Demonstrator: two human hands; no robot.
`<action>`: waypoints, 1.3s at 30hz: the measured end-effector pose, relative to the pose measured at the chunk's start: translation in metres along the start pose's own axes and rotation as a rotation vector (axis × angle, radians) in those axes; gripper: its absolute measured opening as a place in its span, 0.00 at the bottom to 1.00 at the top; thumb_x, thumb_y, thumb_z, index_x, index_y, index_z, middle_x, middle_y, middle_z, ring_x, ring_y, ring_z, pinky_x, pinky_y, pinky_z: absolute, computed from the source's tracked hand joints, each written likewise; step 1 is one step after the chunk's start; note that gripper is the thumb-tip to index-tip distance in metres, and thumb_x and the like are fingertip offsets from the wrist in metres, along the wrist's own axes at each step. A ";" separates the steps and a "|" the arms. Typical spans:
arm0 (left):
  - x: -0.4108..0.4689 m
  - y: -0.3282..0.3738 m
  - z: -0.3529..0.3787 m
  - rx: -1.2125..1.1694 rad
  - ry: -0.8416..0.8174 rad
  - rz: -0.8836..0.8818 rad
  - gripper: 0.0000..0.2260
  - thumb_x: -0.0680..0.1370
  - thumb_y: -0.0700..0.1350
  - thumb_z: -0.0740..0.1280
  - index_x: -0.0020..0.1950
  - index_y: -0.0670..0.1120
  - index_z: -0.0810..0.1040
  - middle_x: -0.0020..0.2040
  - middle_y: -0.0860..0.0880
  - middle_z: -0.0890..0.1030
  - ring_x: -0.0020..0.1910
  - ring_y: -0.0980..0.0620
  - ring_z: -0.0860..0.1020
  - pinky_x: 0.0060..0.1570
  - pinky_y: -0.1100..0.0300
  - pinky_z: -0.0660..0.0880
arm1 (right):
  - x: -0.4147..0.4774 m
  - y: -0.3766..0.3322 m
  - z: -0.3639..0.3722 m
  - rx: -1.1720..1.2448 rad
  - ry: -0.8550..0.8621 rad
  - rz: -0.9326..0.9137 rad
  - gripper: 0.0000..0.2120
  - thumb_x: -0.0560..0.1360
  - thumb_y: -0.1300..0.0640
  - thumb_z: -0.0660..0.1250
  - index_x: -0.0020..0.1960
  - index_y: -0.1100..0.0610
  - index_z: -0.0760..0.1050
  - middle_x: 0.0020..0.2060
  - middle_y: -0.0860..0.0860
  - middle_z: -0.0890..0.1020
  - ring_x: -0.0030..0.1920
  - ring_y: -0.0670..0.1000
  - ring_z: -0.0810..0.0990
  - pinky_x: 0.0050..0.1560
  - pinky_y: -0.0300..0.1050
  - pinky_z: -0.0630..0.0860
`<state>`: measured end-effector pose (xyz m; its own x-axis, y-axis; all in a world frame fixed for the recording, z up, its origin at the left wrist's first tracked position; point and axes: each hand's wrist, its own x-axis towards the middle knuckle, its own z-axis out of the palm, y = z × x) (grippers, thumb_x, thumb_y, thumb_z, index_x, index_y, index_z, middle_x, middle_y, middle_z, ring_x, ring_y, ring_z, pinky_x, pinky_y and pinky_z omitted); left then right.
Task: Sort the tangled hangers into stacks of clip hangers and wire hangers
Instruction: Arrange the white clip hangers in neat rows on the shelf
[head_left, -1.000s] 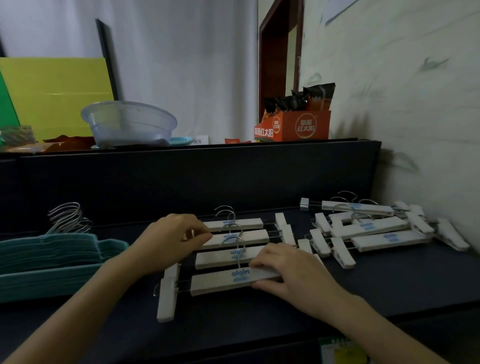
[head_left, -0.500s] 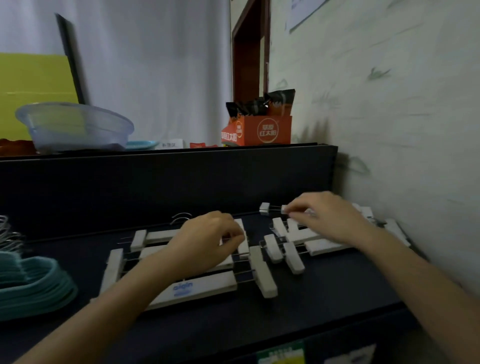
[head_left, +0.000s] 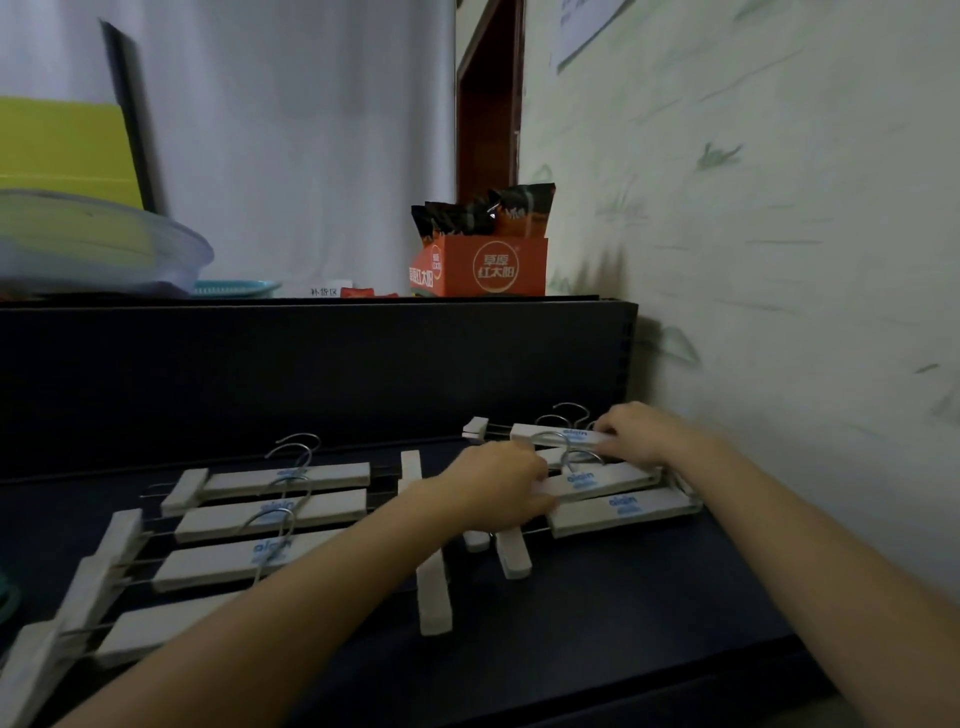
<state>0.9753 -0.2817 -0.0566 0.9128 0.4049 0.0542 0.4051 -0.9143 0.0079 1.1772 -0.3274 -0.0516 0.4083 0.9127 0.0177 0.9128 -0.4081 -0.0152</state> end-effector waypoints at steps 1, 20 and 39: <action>0.002 0.001 0.003 -0.009 0.010 -0.003 0.18 0.79 0.54 0.58 0.62 0.45 0.73 0.61 0.46 0.72 0.57 0.47 0.73 0.54 0.51 0.73 | 0.003 0.000 0.002 0.001 0.011 -0.002 0.13 0.76 0.45 0.62 0.51 0.51 0.78 0.48 0.50 0.80 0.46 0.51 0.77 0.46 0.46 0.75; 0.007 -0.002 0.013 -0.072 0.018 0.028 0.19 0.80 0.51 0.56 0.66 0.42 0.65 0.63 0.43 0.69 0.60 0.47 0.69 0.59 0.55 0.67 | 0.003 0.030 -0.017 0.394 0.632 -0.131 0.19 0.75 0.55 0.66 0.63 0.61 0.72 0.56 0.56 0.75 0.54 0.55 0.75 0.51 0.44 0.70; -0.121 -0.050 -0.056 0.082 0.403 0.030 0.16 0.78 0.55 0.56 0.64 0.53 0.65 0.52 0.58 0.65 0.48 0.62 0.66 0.50 0.66 0.68 | -0.057 -0.025 -0.078 0.334 0.787 -0.295 0.19 0.74 0.56 0.67 0.63 0.60 0.74 0.54 0.58 0.75 0.49 0.52 0.71 0.47 0.44 0.65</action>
<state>0.8422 -0.2860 -0.0080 0.8372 0.3250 0.4400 0.3961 -0.9149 -0.0780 1.1317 -0.3715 0.0256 0.1570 0.6495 0.7440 0.9817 -0.0204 -0.1893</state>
